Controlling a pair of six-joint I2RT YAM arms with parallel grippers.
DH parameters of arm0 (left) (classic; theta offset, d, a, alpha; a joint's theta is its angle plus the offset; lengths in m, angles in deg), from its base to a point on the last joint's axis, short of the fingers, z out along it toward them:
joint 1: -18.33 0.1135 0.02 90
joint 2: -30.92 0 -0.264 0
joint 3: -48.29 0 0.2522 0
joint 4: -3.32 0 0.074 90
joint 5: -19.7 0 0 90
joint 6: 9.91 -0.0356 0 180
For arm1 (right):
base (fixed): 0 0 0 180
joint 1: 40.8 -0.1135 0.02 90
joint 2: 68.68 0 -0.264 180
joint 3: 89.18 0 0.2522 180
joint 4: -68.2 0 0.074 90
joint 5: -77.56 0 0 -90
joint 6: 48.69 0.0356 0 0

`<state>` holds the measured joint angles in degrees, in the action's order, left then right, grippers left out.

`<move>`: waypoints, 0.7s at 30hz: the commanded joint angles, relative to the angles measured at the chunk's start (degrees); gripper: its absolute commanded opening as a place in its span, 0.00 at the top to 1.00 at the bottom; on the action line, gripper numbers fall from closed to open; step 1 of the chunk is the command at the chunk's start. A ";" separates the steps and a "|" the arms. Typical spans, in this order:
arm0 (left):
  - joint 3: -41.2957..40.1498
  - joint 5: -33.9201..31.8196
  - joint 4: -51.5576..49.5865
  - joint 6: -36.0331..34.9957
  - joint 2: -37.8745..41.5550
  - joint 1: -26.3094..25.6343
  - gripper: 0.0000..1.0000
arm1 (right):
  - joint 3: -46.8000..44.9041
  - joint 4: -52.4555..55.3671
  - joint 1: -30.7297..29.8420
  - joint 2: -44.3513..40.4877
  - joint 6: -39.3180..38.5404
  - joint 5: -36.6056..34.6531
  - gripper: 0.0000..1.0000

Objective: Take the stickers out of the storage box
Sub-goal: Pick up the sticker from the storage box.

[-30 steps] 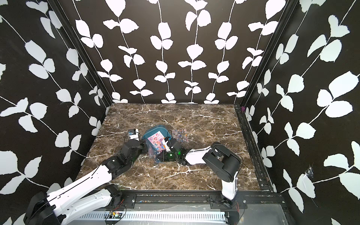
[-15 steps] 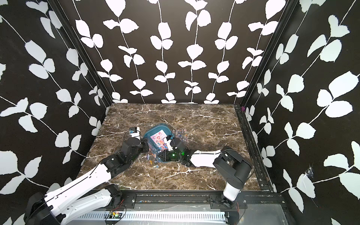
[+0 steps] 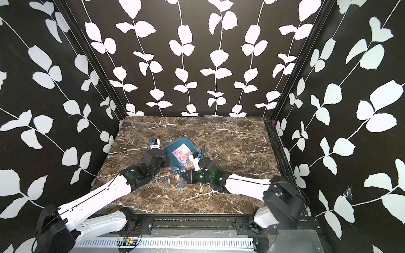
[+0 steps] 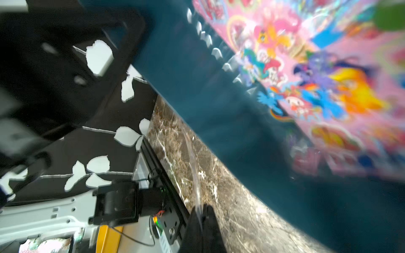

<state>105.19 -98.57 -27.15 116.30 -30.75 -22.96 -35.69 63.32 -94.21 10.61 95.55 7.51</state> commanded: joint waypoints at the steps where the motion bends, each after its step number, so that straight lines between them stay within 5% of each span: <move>1: 0.04 -4.90 -7.78 -0.09 -0.12 2.47 1.00 | -1.06 0.26 0.61 -6.79 0.53 -4.68 1.00; 13: -2.30 -7.26 -11.00 0.18 6.04 4.03 1.00 | -0.70 17.89 6.24 -28.18 -1.58 -23.24 1.00; 21: -3.64 -6.72 -13.30 -1.40 10.78 3.97 1.00 | -1.32 16.32 19.19 -23.03 3.43 -31.94 1.00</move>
<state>102.37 -104.63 -37.42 116.34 -21.92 -19.16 -35.82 80.46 -78.14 -15.33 96.46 -19.75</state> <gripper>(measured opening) 0.105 0.046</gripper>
